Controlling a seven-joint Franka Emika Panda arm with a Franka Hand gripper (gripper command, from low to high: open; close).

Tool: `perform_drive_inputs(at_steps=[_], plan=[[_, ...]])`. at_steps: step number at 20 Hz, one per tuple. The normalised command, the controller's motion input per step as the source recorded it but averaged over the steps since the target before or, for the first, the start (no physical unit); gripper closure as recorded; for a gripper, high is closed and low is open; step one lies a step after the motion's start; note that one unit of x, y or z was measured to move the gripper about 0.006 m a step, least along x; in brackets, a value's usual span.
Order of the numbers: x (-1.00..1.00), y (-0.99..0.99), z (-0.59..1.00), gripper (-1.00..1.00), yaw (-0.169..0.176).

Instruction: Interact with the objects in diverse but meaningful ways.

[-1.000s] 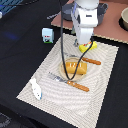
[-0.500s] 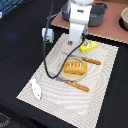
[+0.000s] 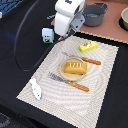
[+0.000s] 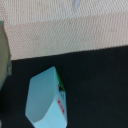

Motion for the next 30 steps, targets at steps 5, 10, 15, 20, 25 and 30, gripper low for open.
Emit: perform_drive_inputs(at_steps=[5,10,15,20,25,30], plan=[[-0.44,-0.14,-0.09,-1.0,-0.257],[-0.63,-0.07,0.01,-1.0,-0.137],[-0.66,0.03,0.09,-1.0,-0.057],[-0.99,0.01,0.16,-1.0,-0.037],[-1.0,0.0,0.02,-1.0,-0.037],[-0.95,0.0,-0.07,-1.0,-0.052]])
